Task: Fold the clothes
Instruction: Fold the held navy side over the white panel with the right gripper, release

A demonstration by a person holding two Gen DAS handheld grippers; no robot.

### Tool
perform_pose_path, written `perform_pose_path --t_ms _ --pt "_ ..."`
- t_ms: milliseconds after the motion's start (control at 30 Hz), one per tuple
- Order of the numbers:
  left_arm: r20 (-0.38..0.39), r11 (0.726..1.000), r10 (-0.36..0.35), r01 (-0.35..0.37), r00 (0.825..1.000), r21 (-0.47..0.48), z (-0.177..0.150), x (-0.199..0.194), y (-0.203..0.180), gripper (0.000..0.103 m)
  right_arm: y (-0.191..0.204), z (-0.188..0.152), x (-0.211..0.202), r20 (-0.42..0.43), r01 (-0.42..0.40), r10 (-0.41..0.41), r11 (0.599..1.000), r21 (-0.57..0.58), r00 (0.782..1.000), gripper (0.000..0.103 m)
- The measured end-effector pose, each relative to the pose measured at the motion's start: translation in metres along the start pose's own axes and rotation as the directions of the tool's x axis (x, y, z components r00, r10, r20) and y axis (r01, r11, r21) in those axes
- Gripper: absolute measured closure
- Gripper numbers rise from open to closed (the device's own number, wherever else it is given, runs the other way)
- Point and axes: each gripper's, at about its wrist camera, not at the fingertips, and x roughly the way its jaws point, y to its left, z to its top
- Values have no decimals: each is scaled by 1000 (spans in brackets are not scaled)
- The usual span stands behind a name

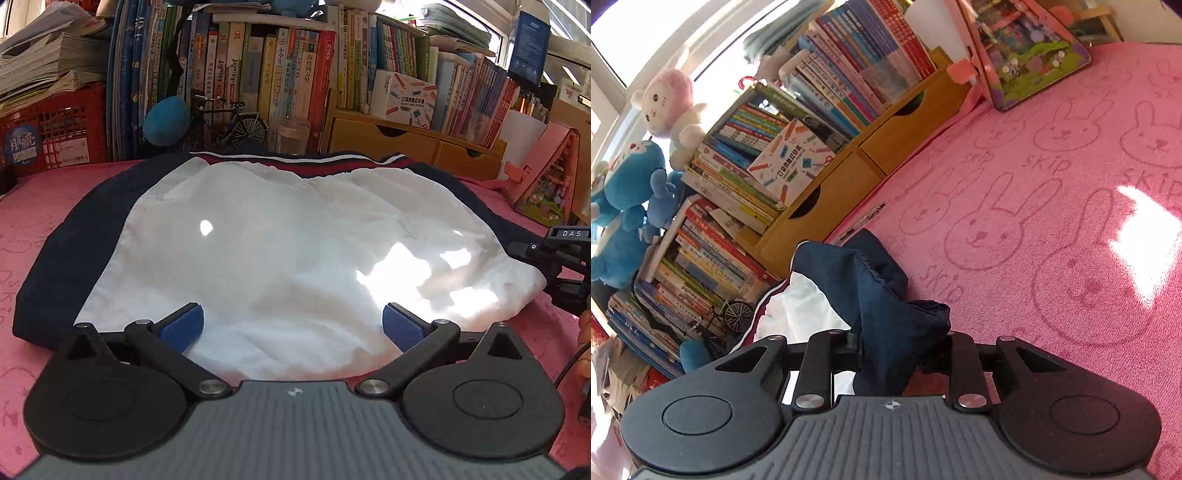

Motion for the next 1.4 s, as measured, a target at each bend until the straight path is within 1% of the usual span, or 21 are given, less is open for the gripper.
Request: perform_pose_path --t_ms 33,67,100,133,167,267,367,500,567,600,633,733,800,833,900,967,1033,1100,1233,1367,1400 --pt "17 998 70 -70 997 -2 1 -4 12 0 3 3 2 -5 3 -3 1000 -3 1000 73" --pt "35 990 140 -140 990 -6 1 -7 24 0 4 5 5 -10 7 -7 1000 6 1000 59" --pt "13 979 203 -203 979 -5 0 -4 34 0 6 8 9 -15 12 -12 1000 11 1000 54" --pt "-21 965 262 -263 965 0 -2 2 45 0 11 9 12 -7 22 -22 1000 -12 1000 57" --pt "-53 947 321 -321 946 6 -4 8 55 0 16 10 14 1 32 -32 999 -35 999 75" --pt "-84 965 233 -242 969 -106 -10 2 81 0 80 -16 10 -34 -92 87 975 -202 996 84" --pt "-62 970 190 -197 980 -145 -16 -24 93 0 144 -43 6 -88 -216 198 908 -358 976 88" --pt "-28 981 17 -23 999 -192 -39 -72 105 0 230 -79 2 -186 -371 323 759 -536 928 89" --pt "-19 974 -53 48 998 -221 -52 -92 110 0 273 -97 -1 -243 -440 373 661 -608 895 89" --pt "-16 969 -74 68 997 -239 -59 -99 112 0 287 -122 5 -324 -495 376 603 -626 868 90" --pt "-14 964 -86 79 996 -255 -66 -108 116 0 302 -148 11 -404 -549 372 542 -636 836 90" --pt "-10 961 -63 58 998 -269 -76 -124 125 0 318 -222 25 -546 -605 260 375 -703 796 89" --pt "-11 962 -42 38 999 -272 -76 -128 131 0 316 -251 30 -557 -582 176 311 -751 812 84" --pt "-10 963 -37 33 999 -268 -74 -126 131 0 310 -255 25 -551 -578 177 300 -759 815 81" --pt "-5 966 -31 29 999 -259 -69 -121 129 0 302 -239 20 -587 -623 215 334 -707 781 64" --pt "0 968 -25 24 1000 -249 -64 -115 127 0 291 -218 9 -621 -675 272 369 -639 736 29" --pt "4 971 -19 20 1000 -239 -60 -110 126 0 280 -196 -4 -601 -684 327 372 -628 729 22" --pt "9 973 -13 15 1000 -229 -55 -104 124 0 266 -180 -20 -563 -658 344 345 -669 752 17" --pt "15 978 -1 4 1000 -210 -45 -91 118 0 229 -160 -40 -405 -490 290 358 -795 867 14" --pt "-39 947 -93 77 995 -311 -33 -72 117 0 198 -160 -39 -292 -335 177 315 -888 940 14" --pt "-13 920 -172 156 985 -360 -33 -72 119 1 191 -163 -37 -263 -295 144 294 -909 954 15"
